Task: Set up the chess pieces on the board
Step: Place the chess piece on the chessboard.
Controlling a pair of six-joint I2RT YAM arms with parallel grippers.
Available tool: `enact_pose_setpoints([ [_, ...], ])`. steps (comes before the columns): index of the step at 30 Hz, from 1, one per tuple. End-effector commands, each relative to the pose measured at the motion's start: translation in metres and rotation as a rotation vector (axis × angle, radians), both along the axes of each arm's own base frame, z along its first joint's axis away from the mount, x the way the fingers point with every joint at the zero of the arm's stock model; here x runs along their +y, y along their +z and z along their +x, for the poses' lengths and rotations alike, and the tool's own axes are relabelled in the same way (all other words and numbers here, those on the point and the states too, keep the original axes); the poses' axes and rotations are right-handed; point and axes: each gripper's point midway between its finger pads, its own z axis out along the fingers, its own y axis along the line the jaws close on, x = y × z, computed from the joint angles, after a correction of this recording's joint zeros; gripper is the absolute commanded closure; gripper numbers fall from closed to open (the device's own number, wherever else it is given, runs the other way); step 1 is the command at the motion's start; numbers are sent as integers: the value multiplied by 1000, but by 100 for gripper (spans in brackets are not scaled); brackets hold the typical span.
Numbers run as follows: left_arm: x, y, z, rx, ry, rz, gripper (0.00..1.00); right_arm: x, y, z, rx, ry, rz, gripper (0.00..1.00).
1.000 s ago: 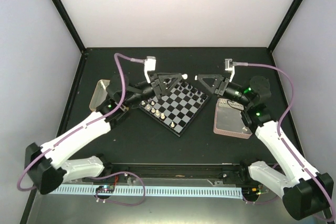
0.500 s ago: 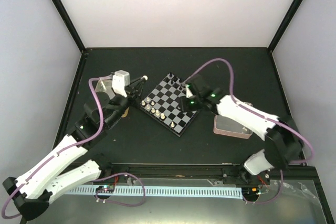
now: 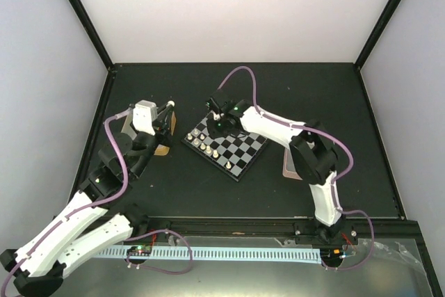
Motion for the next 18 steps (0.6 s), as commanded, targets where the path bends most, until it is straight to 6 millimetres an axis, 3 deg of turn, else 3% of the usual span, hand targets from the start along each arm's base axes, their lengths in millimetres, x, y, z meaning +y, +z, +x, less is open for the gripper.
enact_pose_setpoints([
  [1,12,0,3,-29,63,50,99,9,-8,7,17,2,-37,98],
  [18,18,-6,0,-37,81,43,96,30,-47,4,103,31,-110,97],
])
